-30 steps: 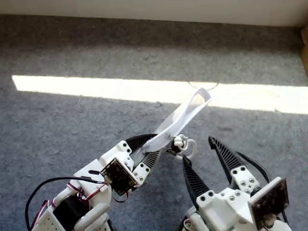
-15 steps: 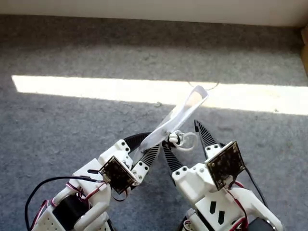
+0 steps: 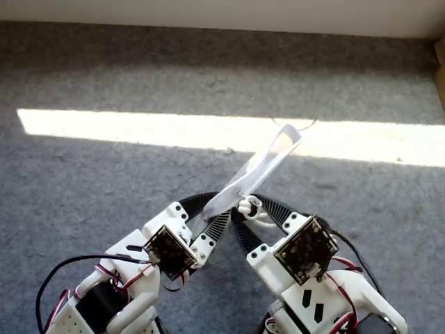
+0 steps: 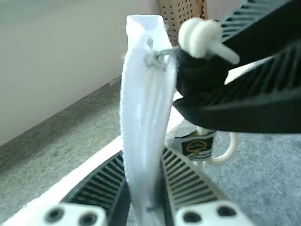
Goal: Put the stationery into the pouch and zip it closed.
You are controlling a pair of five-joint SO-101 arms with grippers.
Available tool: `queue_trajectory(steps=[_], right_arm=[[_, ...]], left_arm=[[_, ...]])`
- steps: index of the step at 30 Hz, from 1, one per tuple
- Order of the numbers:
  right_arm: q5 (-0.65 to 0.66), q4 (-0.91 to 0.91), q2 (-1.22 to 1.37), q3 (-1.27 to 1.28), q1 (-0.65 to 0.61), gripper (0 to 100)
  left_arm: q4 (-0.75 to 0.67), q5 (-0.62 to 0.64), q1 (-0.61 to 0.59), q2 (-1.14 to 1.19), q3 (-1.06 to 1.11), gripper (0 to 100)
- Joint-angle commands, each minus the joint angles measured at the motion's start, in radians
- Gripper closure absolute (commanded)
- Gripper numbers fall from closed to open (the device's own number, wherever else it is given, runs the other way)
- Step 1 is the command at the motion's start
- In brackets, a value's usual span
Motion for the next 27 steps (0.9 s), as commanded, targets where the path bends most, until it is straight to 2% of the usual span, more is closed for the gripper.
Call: queue_trajectory(steps=[1, 4, 9, 14, 19, 22, 27], right_arm=[[0.02, 0.039, -0.001, -0.065, -0.01, 99.4], [0.023, 0.076, 0.001, -0.094, -0.01, 99.4], [0.086, 0.107, 0.004, -0.096, -0.01, 99.4], [0.091, 0.108, 0.008, -0.093, -0.01, 99.4], [0.092, 0.13, 0.01, -0.097, -0.01, 99.4], [0.092, 0.134, 0.01, -0.097, -0.01, 99.4], [0.117, 0.145, 0.01, -0.097, -0.01, 99.4]], left_arm=[[0.003, 0.008, -0.065, 0.002, -0.054, 85], [0.0, 0.071, -0.091, 0.002, -0.067, 77], [0.002, 0.081, -0.091, 0.002, -0.122, 77], [-0.003, 0.083, -0.091, 0.002, -0.131, 77], [-0.066, 0.083, -0.09, 0.002, -0.13, 77], [-0.08, 0.08, -0.047, 0.002, -0.13, 77], [-0.101, 0.077, 0.053, 0.002, -0.125, 85]])
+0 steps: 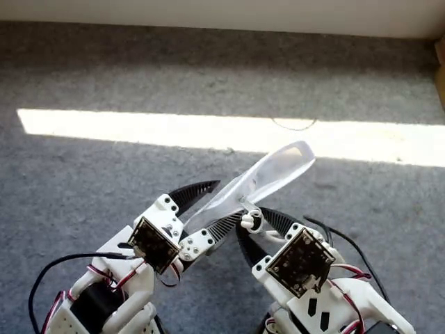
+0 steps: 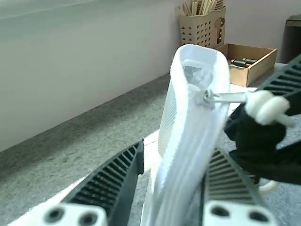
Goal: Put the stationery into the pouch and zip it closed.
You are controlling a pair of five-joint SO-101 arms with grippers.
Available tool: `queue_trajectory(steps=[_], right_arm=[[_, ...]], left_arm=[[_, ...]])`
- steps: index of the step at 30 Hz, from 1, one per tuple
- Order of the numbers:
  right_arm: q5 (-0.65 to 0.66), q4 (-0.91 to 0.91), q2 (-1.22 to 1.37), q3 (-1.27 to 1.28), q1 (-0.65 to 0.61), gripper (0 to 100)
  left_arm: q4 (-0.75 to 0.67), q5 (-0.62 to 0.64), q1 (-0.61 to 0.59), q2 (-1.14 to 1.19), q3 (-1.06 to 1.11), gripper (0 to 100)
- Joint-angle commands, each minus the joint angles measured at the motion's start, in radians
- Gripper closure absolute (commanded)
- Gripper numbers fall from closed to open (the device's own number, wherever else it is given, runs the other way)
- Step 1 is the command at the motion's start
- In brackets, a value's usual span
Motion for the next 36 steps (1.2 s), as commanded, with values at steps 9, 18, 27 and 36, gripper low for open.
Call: queue_trajectory(steps=[9, 18, 27, 36], right_arm=[[0.023, 0.019, 0.01, -0.044, -0.01, 99.4], [0.015, -0.004, 0.001, -0.044, -0.007, 99.4], [-0.075, -0.021, -0.001, -0.142, 0.031, 99.4], [-0.172, -0.165, -0.001, -0.165, 0.24, 99.4]], left_arm=[[-0.064, 0.006, 0.09, -0.01, -0.064, 89], [-0.061, 0.008, 0.094, -0.01, -0.064, 99], [-0.02, 0.014, 0.088, -0.01, -0.054, 99], [0.04, 0.015, 0.044, -0.01, -0.062, 99]])
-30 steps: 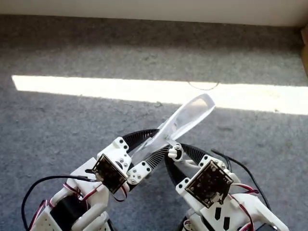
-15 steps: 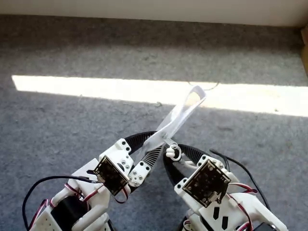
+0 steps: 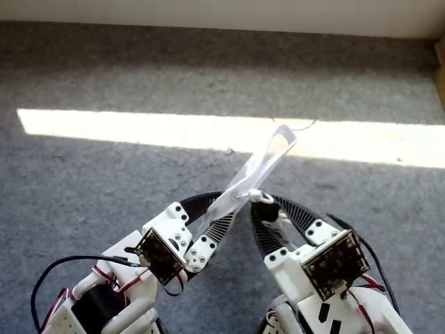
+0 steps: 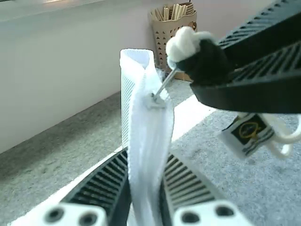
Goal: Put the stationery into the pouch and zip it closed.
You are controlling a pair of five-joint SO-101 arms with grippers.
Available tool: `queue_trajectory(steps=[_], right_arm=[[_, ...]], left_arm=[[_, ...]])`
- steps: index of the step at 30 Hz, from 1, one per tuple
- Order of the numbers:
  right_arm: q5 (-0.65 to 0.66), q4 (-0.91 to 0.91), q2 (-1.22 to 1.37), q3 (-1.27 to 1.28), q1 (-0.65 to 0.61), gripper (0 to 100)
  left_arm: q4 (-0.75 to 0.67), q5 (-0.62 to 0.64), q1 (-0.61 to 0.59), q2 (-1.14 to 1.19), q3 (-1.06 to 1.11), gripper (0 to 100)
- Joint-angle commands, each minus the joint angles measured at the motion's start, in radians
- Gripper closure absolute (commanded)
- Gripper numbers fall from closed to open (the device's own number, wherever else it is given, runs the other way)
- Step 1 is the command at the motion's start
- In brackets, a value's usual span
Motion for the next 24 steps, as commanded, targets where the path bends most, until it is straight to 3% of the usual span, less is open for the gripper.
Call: queue_trajectory(steps=[1, 7, 17, 24], right_arm=[[-0.057, -0.104, -0.001, -0.061, 0.084, 99.4], [-0.117, -0.179, 0.008, -0.056, 0.173, 99.4], [-0.124, -0.443, 0.008, 0.176, 0.278, 99.4], [-0.15, -0.51, 0.01, 0.209, 0.349, 99.4]], left_arm=[[0.018, 0.017, -0.056, -0.01, -0.062, 99], [0.018, 0.018, -0.085, -0.01, -0.056, 100], [0.02, 0.018, -0.085, -0.01, -0.054, 100], [0.02, 0.018, -0.085, -0.01, -0.054, 100]])
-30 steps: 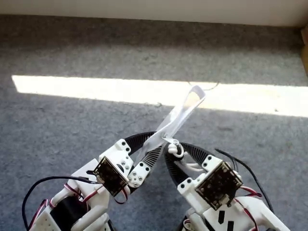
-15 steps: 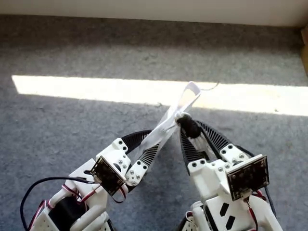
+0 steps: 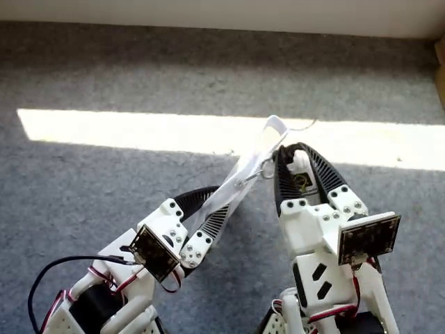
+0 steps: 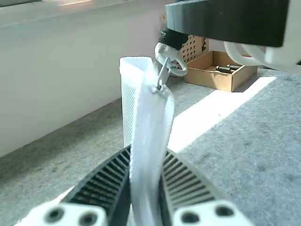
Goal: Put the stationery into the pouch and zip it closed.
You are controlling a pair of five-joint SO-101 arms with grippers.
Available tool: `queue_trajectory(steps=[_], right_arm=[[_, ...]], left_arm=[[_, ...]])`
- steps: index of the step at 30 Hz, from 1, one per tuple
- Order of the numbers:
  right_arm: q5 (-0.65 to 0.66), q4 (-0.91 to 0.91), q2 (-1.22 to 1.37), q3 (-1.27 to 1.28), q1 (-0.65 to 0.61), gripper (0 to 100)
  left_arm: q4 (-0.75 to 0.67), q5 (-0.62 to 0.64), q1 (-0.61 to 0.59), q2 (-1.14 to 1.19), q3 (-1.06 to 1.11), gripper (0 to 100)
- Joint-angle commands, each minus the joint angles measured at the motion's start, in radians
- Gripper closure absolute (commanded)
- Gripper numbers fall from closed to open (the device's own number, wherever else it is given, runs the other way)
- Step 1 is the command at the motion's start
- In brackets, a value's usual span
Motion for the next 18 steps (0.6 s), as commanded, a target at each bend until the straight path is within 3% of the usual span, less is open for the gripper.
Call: queue_trajectory(steps=[1, 18], right_arm=[[-0.005, -0.056, 0.01, 0.005, 0.081, 99.4], [0.037, -0.302, 0.01, 0.18, 0.162, 99.4]], left_arm=[[0.017, 0.014, -0.028, -0.01, -0.038, 100], [0.049, 0.014, -0.03, -0.012, -0.047, 100]])
